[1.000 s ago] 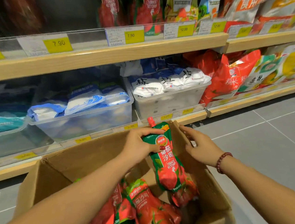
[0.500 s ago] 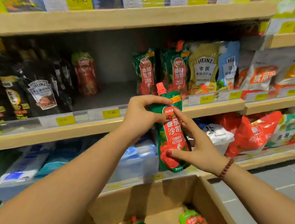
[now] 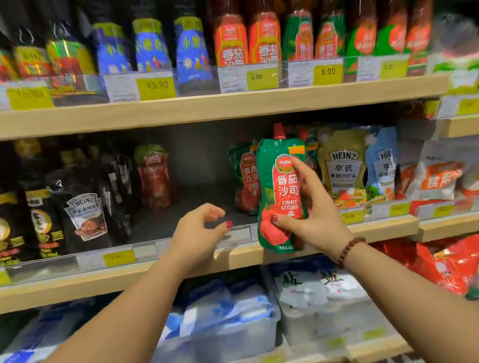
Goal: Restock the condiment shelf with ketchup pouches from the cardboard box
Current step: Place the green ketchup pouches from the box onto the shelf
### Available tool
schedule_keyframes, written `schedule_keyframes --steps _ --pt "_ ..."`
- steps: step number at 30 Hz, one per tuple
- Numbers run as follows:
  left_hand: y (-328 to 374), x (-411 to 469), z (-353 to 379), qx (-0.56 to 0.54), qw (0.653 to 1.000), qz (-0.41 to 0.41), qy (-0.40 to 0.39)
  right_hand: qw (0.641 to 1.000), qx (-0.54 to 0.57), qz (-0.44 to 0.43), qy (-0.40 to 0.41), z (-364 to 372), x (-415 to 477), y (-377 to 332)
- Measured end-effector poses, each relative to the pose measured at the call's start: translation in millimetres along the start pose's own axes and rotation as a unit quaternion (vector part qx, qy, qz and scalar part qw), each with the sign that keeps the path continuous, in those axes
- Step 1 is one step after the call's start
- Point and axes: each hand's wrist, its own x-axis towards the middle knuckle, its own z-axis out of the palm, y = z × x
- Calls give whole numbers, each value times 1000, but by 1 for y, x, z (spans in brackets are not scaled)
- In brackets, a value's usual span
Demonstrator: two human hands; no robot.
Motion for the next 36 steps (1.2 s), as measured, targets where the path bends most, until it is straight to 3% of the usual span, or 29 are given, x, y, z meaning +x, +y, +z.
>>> schedule_keyframes --steps 2,5,12,19,22,24,26,28,36 --pt "-16 3 9 168 986 -15 -11 1000 -9 0 -4 5 20 1" --pt "-26 6 24 270 962 13 44 999 -38 1 -3 17 40 8" --pt "-44 5 36 227 962 89 124 994 -102 -13 31 34 75 26" --pt "-45 2 37 230 959 94 136 972 -217 84 24 38 74 56" --pt "-45 1 37 224 960 93 138 963 -260 73 2 40 69 57" --pt "-44 0 36 225 960 92 140 934 -351 63 -24 40 66 53" --pt "-43 -1 36 228 959 91 143 880 -471 51 -29 41 62 48" --pt "-42 -2 37 229 958 89 146 853 -518 53 -22 43 61 45" --pt "-41 -4 38 219 957 101 160 896 -421 143 -6 50 70 51"
